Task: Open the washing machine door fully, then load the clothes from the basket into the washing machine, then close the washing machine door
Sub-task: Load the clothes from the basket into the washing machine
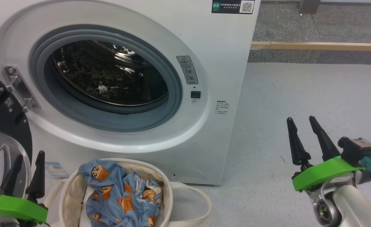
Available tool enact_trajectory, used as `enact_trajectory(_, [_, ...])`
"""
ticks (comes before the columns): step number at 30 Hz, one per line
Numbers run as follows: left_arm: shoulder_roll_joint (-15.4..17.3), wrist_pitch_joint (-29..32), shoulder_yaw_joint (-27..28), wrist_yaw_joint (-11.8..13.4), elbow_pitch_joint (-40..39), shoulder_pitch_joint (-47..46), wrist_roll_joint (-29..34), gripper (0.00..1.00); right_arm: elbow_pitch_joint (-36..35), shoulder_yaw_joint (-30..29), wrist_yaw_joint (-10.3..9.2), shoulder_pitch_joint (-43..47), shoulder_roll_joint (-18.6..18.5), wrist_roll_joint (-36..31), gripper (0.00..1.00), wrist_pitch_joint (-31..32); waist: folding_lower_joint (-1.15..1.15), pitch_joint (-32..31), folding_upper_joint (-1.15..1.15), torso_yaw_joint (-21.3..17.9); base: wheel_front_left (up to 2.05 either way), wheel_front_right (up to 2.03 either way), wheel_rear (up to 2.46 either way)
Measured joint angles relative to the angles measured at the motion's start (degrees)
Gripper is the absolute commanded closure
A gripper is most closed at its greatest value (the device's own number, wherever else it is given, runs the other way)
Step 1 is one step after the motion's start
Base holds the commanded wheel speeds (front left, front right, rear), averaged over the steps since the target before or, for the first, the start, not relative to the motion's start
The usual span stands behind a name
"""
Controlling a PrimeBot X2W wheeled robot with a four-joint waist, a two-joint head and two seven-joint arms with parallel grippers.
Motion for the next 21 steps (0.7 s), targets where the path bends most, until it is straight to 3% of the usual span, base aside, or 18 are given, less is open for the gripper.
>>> enact_trajectory(21, [-3.3,-0.5,-3.1,-0.1,2.4,-1.2,-0.2,0.00,0.5,2.7,0.00,-0.1,-0.1,2.2,0.00,0.0,-0.01,1.8,0.00,-1.5,0.10,-0.10,0.00])
